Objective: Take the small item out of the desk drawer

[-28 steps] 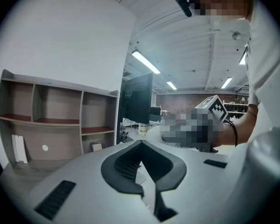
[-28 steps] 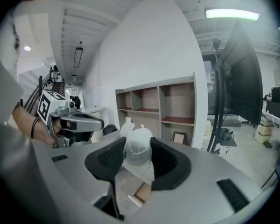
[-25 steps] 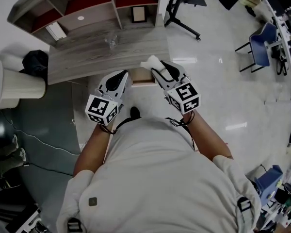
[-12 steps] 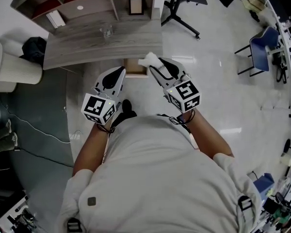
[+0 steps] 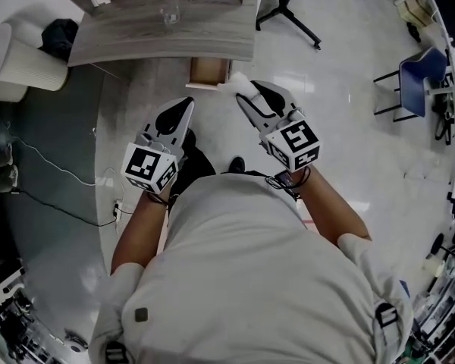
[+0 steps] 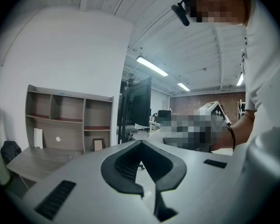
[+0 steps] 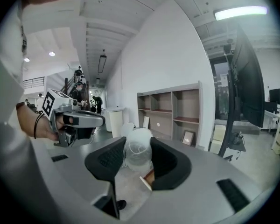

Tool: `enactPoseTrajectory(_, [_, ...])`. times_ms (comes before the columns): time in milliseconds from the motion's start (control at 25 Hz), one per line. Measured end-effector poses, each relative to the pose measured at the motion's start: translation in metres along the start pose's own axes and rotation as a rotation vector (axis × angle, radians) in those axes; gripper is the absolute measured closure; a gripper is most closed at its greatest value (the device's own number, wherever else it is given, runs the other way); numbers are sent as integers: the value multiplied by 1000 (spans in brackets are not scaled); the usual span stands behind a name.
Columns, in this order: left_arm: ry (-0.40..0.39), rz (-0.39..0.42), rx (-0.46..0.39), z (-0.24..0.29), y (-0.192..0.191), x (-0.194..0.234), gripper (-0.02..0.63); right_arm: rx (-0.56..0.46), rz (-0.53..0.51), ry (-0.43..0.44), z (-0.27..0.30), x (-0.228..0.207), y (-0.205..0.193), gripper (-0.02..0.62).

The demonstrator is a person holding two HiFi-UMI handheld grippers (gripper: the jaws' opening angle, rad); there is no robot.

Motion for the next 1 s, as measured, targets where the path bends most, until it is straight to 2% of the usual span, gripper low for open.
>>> enactPoseTrajectory(360, [39,4,19,-33,-5,-29,591,18,34,54,-23,26,-26,428])
enactPoseTrajectory(800, [-17,14,14,-71,-15,-62,591,-37,23,2,-59,70,-20,428])
enactPoseTrajectory(1000, [-26,15,12,-109,-19,-76,591,-40,14,-12,-79,106,-20,428])
Point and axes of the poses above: the fingertips, and each gripper's own axes: z forward along the fingers, x to its left, y out of its top, the point moved 5 cm from there along -z, backward along the fingers, and after that the axes turned 4 degrees about -y, right-handed, at the moved point
